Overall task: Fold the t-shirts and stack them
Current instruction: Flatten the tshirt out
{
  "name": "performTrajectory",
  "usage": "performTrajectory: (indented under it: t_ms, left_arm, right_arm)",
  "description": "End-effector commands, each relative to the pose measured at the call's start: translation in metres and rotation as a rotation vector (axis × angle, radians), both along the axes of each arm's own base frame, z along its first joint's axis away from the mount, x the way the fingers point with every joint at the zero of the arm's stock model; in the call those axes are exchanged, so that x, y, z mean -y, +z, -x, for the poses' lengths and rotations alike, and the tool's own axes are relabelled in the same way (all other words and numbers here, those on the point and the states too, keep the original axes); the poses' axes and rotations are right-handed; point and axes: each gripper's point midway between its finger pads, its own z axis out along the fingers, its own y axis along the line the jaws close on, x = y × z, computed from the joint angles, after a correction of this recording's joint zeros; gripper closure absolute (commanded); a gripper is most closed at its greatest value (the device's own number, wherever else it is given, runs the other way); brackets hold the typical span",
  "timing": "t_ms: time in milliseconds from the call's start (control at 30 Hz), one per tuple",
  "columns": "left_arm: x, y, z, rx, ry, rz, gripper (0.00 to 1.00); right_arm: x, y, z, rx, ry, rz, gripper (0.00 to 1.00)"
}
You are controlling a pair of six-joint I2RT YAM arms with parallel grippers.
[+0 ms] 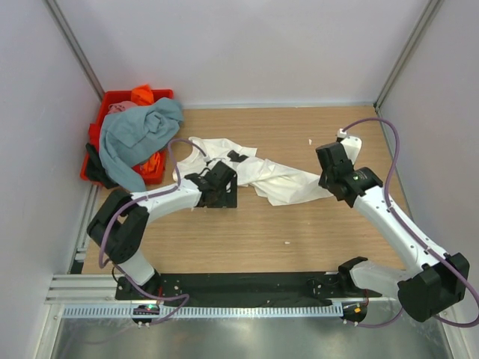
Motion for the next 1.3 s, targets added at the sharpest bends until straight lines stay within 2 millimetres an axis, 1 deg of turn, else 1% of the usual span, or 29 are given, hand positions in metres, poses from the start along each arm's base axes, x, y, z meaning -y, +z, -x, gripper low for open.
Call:
performTrajectory:
  t_ms: [0,33,133,167,233,267,333,367,433,500,567,600,667,700,733,767,800,833,867,900,933,967,1033,1067,1100,1133,1200,1233,1267]
  left_arm:
    - [0.011,0.002,-0.02,0.058,0.01,-0.006,0.03]
    - [0.013,-0.004,-0.021,0.048,0.009,-0.022,0.04]
    - [0.014,-0.012,-0.026,0.046,0.009,-0.049,0.08]
    - [0.014,-0.019,-0.027,0.039,0.007,-0.064,0.13]
    - [0.016,-0.023,-0.03,0.041,0.006,-0.069,0.21]
    - [0.015,-0.03,-0.03,0.03,0.003,-0.081,0.36]
    - [0.017,-0.032,-0.032,0.027,-0.011,-0.086,0.53]
    - [0.018,-0.034,-0.032,0.02,-0.021,-0.092,0.76]
    - [0.017,-0.026,-0.03,0.011,-0.031,-0.107,1.0]
    - [0.015,-0.004,-0.033,0.051,-0.026,-0.114,1.0]
    - [0.006,0.017,-0.028,0.059,-0.031,-0.135,1.0]
    - [0.004,0.04,-0.028,0.097,-0.029,-0.115,1.0]
    - [-0.006,0.068,-0.025,0.124,-0.026,-0.136,1.0]
    - [-0.01,0.094,-0.024,0.169,-0.033,-0.116,1.0]
    - [-0.016,0.109,-0.02,0.179,-0.033,-0.125,1.0]
    - [-0.02,0.124,-0.018,0.2,-0.035,-0.116,1.0]
    - [-0.024,0.138,-0.016,0.219,-0.043,-0.114,1.0]
    - [-0.03,0.163,-0.01,0.252,-0.042,-0.091,1.0]
    - [-0.035,0.175,-0.007,0.272,-0.039,-0.085,1.0]
    - [-0.038,0.191,-0.006,0.302,-0.043,-0.074,1.0]
    - [-0.046,0.207,0.002,0.328,-0.039,-0.061,1.0]
    - [-0.05,0.216,0.004,0.345,-0.038,-0.057,1.0]
    - [-0.058,0.239,0.011,0.374,-0.05,-0.049,1.0]
    - [-0.06,0.25,0.016,0.387,-0.066,-0.031,1.0]
    - [-0.061,0.267,0.019,0.415,-0.071,-0.008,1.0]
    - [-0.065,0.273,0.024,0.415,-0.091,-0.014,1.0]
    - [-0.069,0.298,0.035,0.46,-0.122,0.035,1.0]
    - [-0.071,0.307,0.04,0.482,-0.137,0.054,1.0]
    - [-0.075,0.321,0.049,0.521,-0.165,0.083,1.0]
  right_arm:
    - [-0.001,0.008,-0.005,0.04,0.013,-0.006,0.99]
    - [-0.001,0.008,-0.006,0.042,0.013,-0.002,0.99]
    - [-0.003,0.007,-0.008,0.04,0.024,-0.002,0.99]
    - [-0.003,0.007,-0.009,0.041,0.024,-0.003,0.99]
    - [-0.004,0.006,-0.011,0.036,0.028,0.001,0.99]
    - [-0.005,0.005,-0.012,0.033,0.032,0.004,0.99]
    - [-0.003,0.003,-0.014,0.027,0.027,0.013,0.99]
    - [-0.003,0.004,-0.014,0.028,0.028,0.018,0.99]
    - [-0.001,0.003,-0.016,0.025,0.02,0.027,0.99]
    - [0.0,0.009,-0.018,0.032,0.017,0.029,0.99]
    - [0.005,0.017,-0.019,0.055,-0.004,0.036,0.99]
    - [0.006,0.026,-0.022,0.075,-0.006,0.035,0.99]
    - [0.009,0.04,-0.022,0.104,-0.017,0.033,0.99]
    - [0.009,0.053,-0.025,0.133,-0.019,0.022,0.99]
    - [0.01,0.058,-0.024,0.137,-0.022,0.024,0.99]
    - [0.009,0.075,-0.026,0.173,-0.022,0.012,0.99]
    - [0.01,0.082,-0.025,0.183,-0.023,0.009,0.99]
    - [0.012,0.088,-0.022,0.185,-0.025,0.01,0.99]
    - [0.012,0.103,-0.022,0.215,-0.027,0.001,0.99]
    - [0.014,0.112,-0.019,0.237,-0.031,-0.005,0.99]
    - [0.016,0.119,-0.015,0.245,-0.033,-0.005,0.99]
    - [0.018,0.132,-0.012,0.276,-0.034,-0.015,0.99]
    - [0.024,0.148,-0.002,0.306,-0.043,-0.019,0.99]
    - [0.025,0.163,0.002,0.337,-0.041,-0.03,0.99]
    - [0.024,0.171,0.006,0.353,-0.025,-0.042,0.99]
    - [0.024,0.184,0.013,0.391,-0.005,-0.063,0.99]
    - [0.024,0.212,0.023,0.471,0.029,-0.085,0.99]
    - [0.026,0.227,0.035,0.526,0.047,-0.109,0.99]
    - [0.03,0.242,0.045,0.572,0.053,-0.119,0.99]
